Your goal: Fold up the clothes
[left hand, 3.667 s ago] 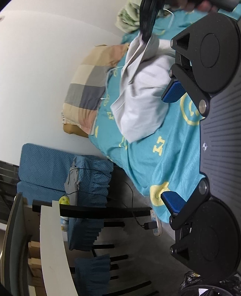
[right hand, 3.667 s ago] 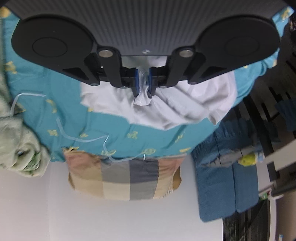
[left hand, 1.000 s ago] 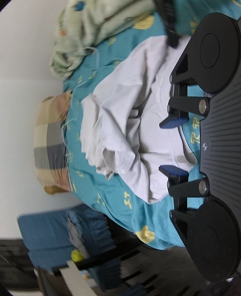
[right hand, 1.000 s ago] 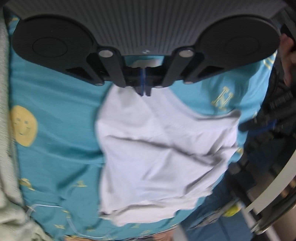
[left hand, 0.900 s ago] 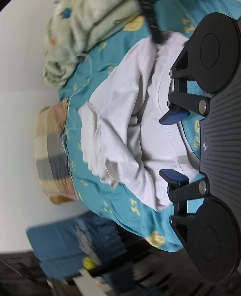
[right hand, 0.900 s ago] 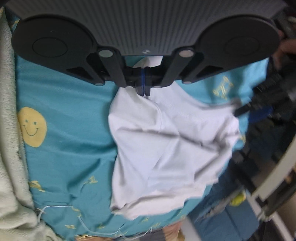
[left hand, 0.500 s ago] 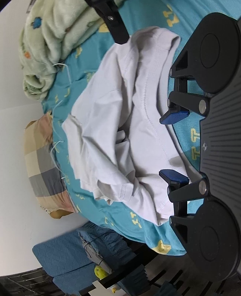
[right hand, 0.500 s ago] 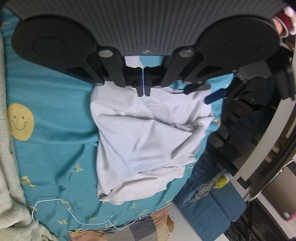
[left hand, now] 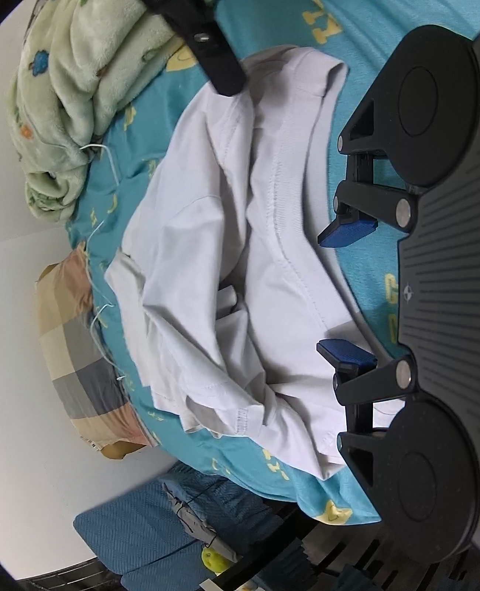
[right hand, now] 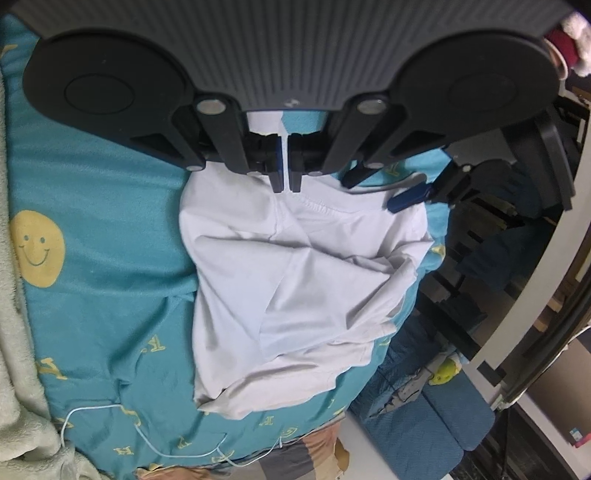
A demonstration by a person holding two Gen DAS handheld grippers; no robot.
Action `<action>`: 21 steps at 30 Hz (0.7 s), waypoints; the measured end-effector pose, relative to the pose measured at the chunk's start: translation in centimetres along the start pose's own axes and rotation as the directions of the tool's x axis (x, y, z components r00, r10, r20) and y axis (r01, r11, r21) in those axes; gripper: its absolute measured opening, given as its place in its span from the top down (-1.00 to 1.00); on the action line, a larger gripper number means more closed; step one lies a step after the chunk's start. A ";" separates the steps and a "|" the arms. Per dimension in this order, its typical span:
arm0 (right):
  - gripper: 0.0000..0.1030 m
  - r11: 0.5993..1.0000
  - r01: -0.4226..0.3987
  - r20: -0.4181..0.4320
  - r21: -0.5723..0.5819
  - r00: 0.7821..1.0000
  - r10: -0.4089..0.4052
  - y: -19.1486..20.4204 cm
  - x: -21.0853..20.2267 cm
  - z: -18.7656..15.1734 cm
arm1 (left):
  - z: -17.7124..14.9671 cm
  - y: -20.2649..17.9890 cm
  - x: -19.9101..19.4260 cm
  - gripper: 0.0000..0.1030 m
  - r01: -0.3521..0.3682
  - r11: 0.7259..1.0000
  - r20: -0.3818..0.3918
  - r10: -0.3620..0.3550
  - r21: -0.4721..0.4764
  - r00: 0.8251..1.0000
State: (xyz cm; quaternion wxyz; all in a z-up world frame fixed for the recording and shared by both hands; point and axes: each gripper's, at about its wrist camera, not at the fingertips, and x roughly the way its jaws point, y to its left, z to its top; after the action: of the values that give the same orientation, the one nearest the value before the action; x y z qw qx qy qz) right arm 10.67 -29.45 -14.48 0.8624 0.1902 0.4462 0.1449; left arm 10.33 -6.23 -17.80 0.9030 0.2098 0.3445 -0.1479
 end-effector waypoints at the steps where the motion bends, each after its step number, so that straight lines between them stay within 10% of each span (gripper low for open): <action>1: 0.86 1.000 0.004 -0.002 -0.012 1.000 -0.004 0.2 0.2 -0.1 | 0.1 0.1 0.1 0.01 -0.001 1.000 0.006 0.002 -0.011 1.000; 4: 0.85 0.996 0.023 0.000 -0.085 1.000 -0.023 1.0 1.0 -0.6 | 0.6 1.0 -0.1 0.94 0.020 0.998 0.036 -0.017 -0.065 0.999; 7: 0.81 0.987 0.039 -0.009 -0.156 0.999 -0.041 1.9 2.1 -1.1 | 1.2 2.0 -1.1 0.97 0.034 0.992 0.091 -0.023 -0.119 0.996; 11: -0.03 0.986 0.028 -0.020 -0.164 0.999 -0.031 2.2 3.1 -2.0 | 2.3 3.0 -4.2 0.98 0.086 0.978 0.182 -0.051 -0.189 0.982; 21: -0.09 0.940 0.087 0.172 -0.331 0.985 -0.031 5.6 4.6 -2.9 | 3.1 4.9 -10.6 0.99 0.217 0.941 0.343 -0.120 -0.258 0.932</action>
State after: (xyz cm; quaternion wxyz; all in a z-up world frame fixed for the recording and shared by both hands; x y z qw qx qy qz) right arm 10.37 -21.97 -16.69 0.9200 0.0374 0.3478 0.1770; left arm 6.49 -2.14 -7.08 0.9517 0.0166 0.2274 -0.2055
